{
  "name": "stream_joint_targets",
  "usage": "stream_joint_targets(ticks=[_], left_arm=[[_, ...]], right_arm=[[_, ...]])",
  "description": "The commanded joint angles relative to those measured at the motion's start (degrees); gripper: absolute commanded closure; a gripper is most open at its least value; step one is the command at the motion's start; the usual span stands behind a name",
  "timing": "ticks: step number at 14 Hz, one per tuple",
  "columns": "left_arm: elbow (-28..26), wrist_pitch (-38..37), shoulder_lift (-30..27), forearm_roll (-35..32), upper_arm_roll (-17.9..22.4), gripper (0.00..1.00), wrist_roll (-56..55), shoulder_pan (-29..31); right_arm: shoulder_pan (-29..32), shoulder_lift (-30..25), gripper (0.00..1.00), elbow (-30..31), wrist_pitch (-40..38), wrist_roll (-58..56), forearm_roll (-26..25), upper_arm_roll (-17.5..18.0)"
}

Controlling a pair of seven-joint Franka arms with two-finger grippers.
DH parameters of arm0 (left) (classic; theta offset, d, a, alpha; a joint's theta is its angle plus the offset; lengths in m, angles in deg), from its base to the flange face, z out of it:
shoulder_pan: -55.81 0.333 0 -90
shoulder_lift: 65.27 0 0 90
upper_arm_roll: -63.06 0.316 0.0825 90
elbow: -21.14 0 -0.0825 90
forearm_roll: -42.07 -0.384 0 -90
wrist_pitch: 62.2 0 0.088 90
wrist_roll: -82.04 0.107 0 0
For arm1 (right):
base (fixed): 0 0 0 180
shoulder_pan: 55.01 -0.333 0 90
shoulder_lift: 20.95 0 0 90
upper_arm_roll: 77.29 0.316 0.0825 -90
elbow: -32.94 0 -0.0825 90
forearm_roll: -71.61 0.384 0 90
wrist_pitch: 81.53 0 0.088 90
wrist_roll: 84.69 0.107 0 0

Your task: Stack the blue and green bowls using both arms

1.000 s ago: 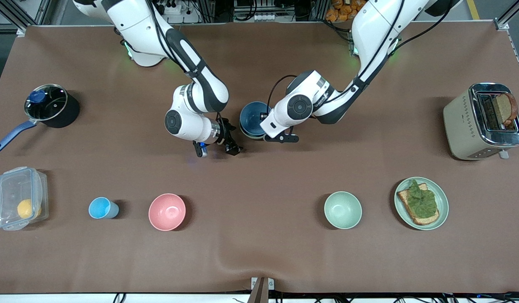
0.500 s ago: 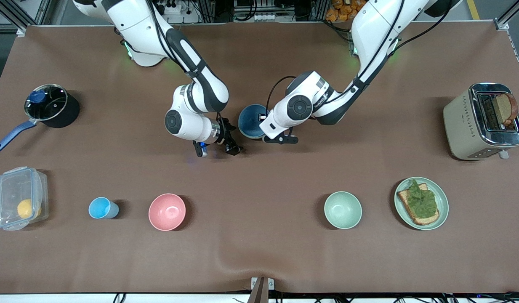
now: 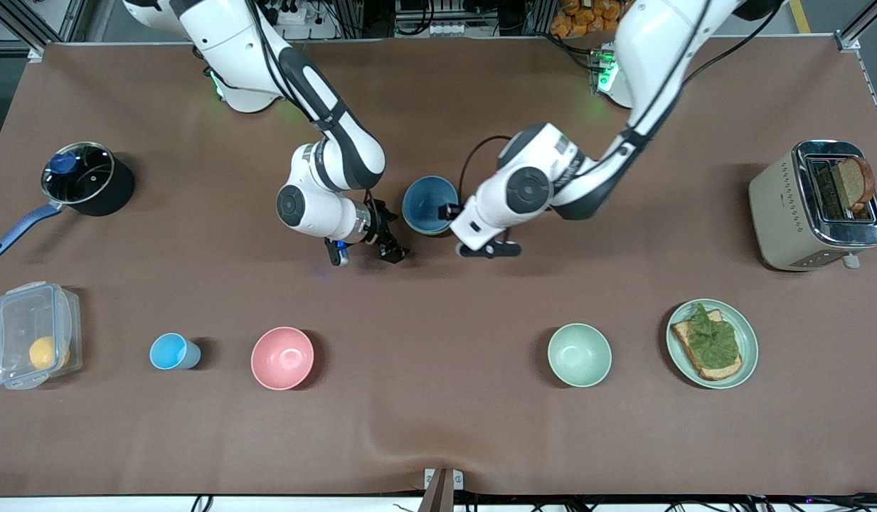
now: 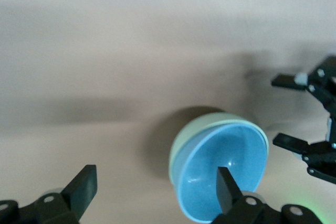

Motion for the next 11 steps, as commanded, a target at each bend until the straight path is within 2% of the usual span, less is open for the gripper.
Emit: stream_joint_targets(ticks=[1,5,8,9,11], left_arm=[[4.4,-7.6,-1.2,-4.2,-0.4,0.00,-1.6,4.4],[7.8,-14.0,-2.7,-9.4,-0.3,0.00,-1.6,10.8],[8.1,-15.3,-5.3,-11.8,-0.3,0.00,-1.4,17.0],[8.1,-15.6,-6.7,-12.2,-0.3,0.00,-1.2,19.1],[8.1,-15.9,-9.2,-12.3,-0.4,0.00,-0.2,24.2]], right_arm=[[0.5,-3.3,0.00,1.3,-5.3,0.1,-6.1,-2.7],[0.8,-6.9,0.00,0.9,-19.8,-0.9,-14.8,-8.7],[1.2,-9.6,0.00,0.8,-28.4,-6.8,-16.5,-14.0],[3.2,-10.6,0.00,0.8,-31.8,-10.2,-16.7,-15.1],[11.3,-12.3,0.00,0.2,-38.4,-19.9,-18.6,-14.3]])
